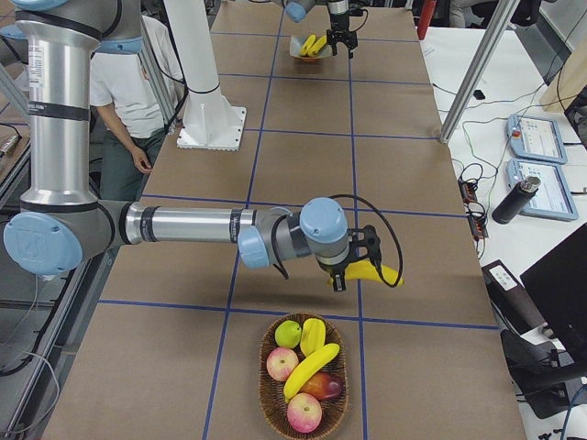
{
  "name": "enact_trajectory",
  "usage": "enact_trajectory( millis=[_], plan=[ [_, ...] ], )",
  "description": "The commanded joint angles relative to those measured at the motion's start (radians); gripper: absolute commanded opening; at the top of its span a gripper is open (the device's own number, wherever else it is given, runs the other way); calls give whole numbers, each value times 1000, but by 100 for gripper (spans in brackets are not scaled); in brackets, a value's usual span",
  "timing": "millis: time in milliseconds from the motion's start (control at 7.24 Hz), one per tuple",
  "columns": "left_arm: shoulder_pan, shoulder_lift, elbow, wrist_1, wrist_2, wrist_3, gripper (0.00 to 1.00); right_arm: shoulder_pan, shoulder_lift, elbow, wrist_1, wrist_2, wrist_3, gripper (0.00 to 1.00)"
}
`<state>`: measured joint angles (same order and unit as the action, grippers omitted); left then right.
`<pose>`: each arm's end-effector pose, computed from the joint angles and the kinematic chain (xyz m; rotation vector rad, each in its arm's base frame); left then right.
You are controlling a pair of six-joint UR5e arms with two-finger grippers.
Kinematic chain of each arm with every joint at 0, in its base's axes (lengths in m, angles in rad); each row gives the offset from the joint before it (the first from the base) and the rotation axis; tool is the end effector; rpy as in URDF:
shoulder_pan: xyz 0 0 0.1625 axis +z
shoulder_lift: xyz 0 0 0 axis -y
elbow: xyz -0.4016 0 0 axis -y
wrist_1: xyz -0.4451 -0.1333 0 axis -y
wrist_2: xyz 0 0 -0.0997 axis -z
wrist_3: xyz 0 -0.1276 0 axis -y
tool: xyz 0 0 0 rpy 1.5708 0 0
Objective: Transfer all bananas from basket to plate
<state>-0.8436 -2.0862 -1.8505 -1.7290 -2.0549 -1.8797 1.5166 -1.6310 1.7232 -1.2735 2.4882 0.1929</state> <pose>0.3831 -0.5417 0.1783 -0.1894 1.0487 -0.8155 0.0026 -0.5417 0.5563 0.2470 -0.9418 -0.0510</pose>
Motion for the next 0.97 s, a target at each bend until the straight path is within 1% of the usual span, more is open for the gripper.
enact_trajectory(
  millis=[0, 138, 276, 414, 552, 690, 829],
  plan=[
    [33, -124, 88, -56, -1, -30, 99, -187, 109, 88, 3, 67, 286, 0],
    [37, -152, 106, -81, -1, -59, 99, -273, 203, 96, 5, 67, 421, 0],
    [37, -164, 149, -206, -1, -129, 100, -368, 291, 95, 5, 66, 525, 0],
    [38, -182, 215, -327, -1, -251, 100, -471, 356, 96, 12, 57, 610, 0],
    [40, -222, 271, -404, 1, -310, 100, -554, 441, 96, 20, 45, 713, 0],
    [61, -259, 301, -417, 2, -353, 100, -634, 515, 95, 38, -13, 809, 0],
    [64, -268, 303, -432, 2, -398, 100, -694, 545, 93, 99, -47, 879, 0]
  ],
)
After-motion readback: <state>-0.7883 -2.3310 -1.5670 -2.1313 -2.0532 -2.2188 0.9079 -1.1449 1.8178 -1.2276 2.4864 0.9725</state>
